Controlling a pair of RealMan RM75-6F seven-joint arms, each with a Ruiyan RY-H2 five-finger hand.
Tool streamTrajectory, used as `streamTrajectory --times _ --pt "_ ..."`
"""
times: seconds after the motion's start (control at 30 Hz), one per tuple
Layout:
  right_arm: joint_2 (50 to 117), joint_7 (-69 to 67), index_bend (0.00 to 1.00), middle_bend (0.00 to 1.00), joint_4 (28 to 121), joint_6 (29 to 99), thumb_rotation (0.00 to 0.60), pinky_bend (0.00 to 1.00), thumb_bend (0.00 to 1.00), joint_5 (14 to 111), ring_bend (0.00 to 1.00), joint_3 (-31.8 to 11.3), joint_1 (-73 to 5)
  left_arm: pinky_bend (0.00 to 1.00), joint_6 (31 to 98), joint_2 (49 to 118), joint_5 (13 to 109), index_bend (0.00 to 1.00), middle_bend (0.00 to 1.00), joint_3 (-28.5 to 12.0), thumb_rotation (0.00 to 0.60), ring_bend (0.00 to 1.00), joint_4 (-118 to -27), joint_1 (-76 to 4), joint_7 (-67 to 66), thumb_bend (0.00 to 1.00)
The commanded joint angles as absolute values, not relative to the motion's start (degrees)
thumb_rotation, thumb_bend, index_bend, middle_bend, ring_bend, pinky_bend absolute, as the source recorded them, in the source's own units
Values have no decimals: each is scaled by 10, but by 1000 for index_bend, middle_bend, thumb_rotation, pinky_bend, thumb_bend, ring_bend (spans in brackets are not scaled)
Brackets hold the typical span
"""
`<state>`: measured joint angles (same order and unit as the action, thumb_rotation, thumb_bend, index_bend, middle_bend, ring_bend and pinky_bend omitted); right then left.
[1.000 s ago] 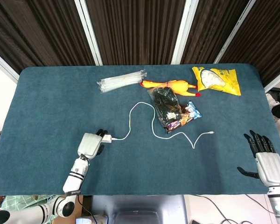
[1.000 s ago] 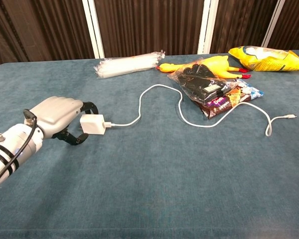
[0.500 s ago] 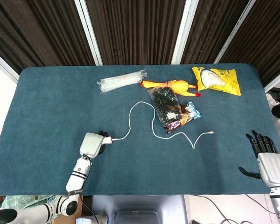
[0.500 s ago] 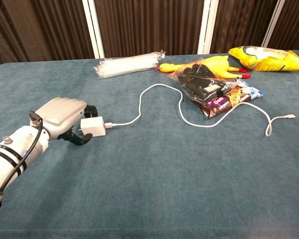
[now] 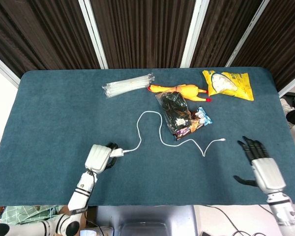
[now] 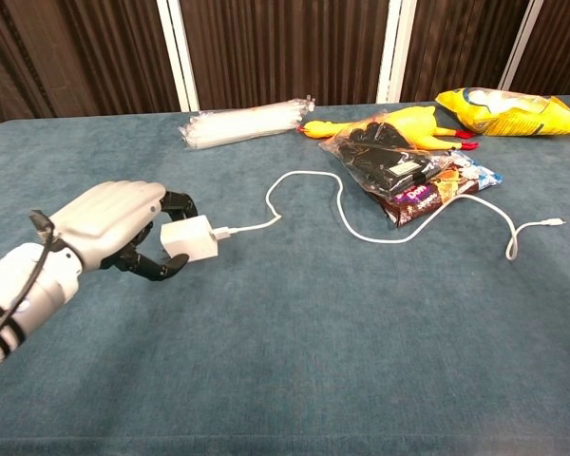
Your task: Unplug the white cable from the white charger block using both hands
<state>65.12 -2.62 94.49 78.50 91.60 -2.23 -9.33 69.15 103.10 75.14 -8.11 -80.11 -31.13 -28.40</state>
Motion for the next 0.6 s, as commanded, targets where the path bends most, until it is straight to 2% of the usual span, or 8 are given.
streamTrajectory --times 0.03,0.1,0.27,0.4,0.6 --pt "678 -19 354 0 975 741 600 0 221 925 0 -41 -140 1000 711 984 755 726 789 -56 600 882 -901 -286 -309 582" --pt "699 33 410 0 988 731 600 0 267 930 0 -56 -162 1000 718 976 760 726 789 -50 600 882 -931 -282 -318 585" --pt "768 129 521 30 1004 713 600 0 299 923 0 -93 -208 1000 727 972 767 725 789 -39 600 883 -976 -276 -341 592" --pt "785 146 549 40 1008 697 600 0 330 905 0 -102 -222 1000 729 974 767 725 789 -38 600 883 -985 -275 -350 592" --pt "856 169 570 51 990 633 600 0 390 840 0 -128 -280 1000 739 987 772 726 789 -36 600 883 -997 -272 -370 593"
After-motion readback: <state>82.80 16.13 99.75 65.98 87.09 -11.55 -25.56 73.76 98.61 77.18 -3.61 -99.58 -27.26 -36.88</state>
